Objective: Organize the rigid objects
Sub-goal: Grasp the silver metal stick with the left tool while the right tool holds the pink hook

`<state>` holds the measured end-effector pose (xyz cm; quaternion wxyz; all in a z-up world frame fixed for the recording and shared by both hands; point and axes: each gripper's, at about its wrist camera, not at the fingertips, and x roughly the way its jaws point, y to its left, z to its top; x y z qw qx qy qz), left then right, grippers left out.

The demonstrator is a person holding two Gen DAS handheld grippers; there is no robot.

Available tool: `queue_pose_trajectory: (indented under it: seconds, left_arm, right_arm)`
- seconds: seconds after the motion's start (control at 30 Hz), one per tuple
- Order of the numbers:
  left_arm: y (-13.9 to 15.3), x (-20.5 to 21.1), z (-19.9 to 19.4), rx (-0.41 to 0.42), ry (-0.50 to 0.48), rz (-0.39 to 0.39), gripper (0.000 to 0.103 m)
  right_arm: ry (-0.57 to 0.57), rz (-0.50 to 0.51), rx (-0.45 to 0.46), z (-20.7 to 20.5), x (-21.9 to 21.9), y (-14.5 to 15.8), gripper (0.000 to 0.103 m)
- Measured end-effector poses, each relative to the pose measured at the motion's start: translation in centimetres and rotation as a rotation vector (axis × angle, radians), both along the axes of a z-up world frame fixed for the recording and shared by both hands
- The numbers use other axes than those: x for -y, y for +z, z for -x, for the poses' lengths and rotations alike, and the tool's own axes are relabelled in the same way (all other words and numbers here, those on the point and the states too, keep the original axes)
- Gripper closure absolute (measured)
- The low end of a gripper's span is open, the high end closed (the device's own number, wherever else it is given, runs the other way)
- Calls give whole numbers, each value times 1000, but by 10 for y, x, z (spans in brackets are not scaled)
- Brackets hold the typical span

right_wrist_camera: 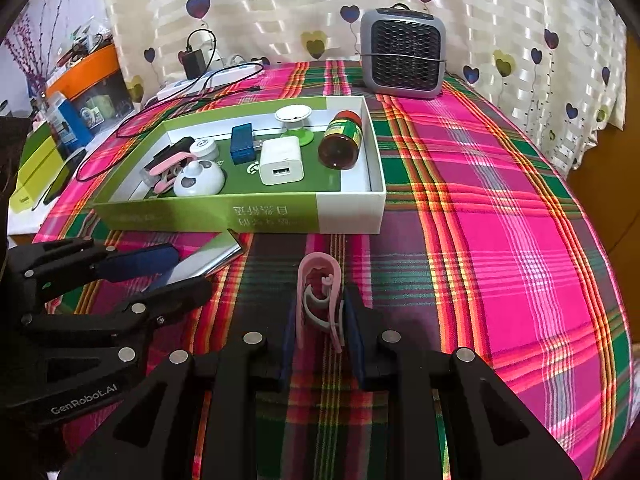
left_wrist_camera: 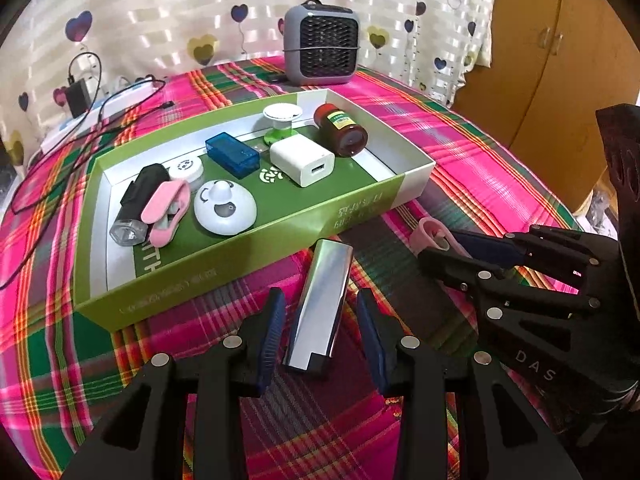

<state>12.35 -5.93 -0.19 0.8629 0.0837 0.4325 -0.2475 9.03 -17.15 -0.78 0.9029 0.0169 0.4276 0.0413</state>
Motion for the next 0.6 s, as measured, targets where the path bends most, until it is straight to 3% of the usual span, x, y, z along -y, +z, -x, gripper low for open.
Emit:
queue_pose_trajectory:
  seconds: [0.2, 0.33, 0.6]
  left_arm:
    - [0, -1, -1, 0, 3, 3, 69]
    - [0, -3, -2, 1, 20, 1, 75]
    - [0, -6, -2, -2, 21, 11, 76]
  right_arm:
    - [3, 13, -1, -1, -1, 0, 79]
    - [3, 17, -1, -1, -1, 0, 79]
    - [4, 21, -2, -2, -1, 0, 79]
